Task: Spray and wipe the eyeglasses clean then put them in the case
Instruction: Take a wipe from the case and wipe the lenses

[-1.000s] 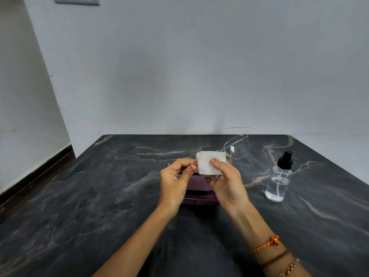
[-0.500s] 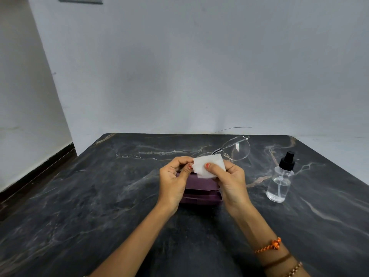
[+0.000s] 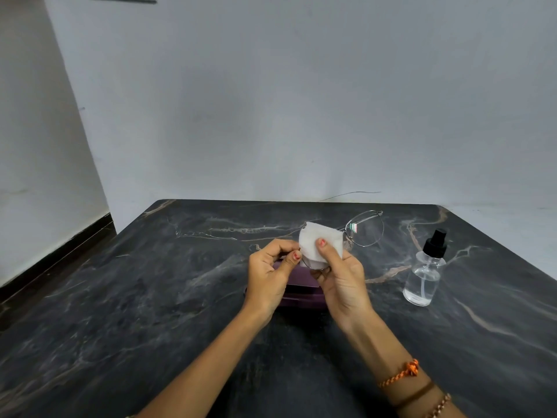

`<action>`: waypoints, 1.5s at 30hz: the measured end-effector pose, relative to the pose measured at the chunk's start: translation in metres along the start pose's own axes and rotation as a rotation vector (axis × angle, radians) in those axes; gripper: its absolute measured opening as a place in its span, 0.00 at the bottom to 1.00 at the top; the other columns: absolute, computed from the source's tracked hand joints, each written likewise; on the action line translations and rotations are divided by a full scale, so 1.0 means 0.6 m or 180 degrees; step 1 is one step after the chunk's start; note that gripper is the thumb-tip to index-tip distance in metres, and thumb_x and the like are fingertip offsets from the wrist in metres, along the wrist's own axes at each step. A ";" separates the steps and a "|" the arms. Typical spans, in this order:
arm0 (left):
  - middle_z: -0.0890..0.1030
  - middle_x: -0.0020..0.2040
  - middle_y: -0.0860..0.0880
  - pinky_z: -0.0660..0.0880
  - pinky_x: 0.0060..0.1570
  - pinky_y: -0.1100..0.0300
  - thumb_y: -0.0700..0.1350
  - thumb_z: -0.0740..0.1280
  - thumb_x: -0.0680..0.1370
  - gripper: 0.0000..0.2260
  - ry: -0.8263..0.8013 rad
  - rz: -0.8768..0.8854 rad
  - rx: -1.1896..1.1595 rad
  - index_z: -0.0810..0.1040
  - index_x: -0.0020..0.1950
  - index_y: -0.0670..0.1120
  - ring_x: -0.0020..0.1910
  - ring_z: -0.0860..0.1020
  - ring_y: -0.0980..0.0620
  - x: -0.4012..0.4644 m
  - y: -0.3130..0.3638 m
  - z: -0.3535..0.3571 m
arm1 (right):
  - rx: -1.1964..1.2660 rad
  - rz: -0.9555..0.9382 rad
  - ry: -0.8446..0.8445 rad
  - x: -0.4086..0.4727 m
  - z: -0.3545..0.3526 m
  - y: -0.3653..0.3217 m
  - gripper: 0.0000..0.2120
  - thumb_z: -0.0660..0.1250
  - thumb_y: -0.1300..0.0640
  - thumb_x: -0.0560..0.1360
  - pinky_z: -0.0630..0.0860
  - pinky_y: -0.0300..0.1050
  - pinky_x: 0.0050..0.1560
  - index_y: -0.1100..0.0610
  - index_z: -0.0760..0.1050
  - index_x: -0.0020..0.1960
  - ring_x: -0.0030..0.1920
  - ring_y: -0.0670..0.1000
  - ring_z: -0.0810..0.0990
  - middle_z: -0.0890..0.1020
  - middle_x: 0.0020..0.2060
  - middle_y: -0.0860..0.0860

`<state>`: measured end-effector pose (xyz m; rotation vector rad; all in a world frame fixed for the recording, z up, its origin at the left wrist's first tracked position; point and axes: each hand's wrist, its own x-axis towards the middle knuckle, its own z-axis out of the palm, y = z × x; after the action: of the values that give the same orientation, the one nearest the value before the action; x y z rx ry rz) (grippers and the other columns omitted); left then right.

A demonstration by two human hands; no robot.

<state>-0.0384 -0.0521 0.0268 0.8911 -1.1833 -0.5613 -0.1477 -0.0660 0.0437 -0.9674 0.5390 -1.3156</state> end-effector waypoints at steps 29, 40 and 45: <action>0.82 0.41 0.63 0.73 0.44 0.71 0.44 0.68 0.68 0.07 -0.0010 0.0920 0.0300 0.81 0.45 0.46 0.42 0.79 0.61 0.001 0.004 -0.004 | -0.0176 -0.0227 0.0003 -0.008 0.001 0.000 0.06 0.69 0.58 0.62 0.80 0.38 0.36 0.57 0.82 0.37 0.35 0.47 0.82 0.85 0.33 0.50; 0.82 0.38 0.62 0.76 0.45 0.65 0.45 0.68 0.70 0.04 -0.0035 0.0735 0.0375 0.79 0.40 0.54 0.41 0.79 0.60 0.014 0.016 -0.017 | -0.0658 -0.0183 -0.0005 0.003 -0.010 -0.015 0.03 0.69 0.61 0.58 0.75 0.37 0.33 0.57 0.80 0.32 0.32 0.46 0.79 0.82 0.28 0.48; 0.83 0.38 0.61 0.78 0.45 0.64 0.44 0.68 0.70 0.06 0.0051 0.0696 0.0258 0.81 0.39 0.56 0.42 0.80 0.58 0.018 0.018 -0.021 | -0.0323 -0.0211 0.0193 -0.002 0.000 -0.015 0.06 0.66 0.62 0.65 0.74 0.36 0.29 0.57 0.77 0.30 0.27 0.44 0.78 0.79 0.23 0.47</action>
<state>-0.0239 -0.0508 0.0402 0.8202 -1.2774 -0.3305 -0.1530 -0.0643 0.0509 -1.0387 0.6298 -1.3913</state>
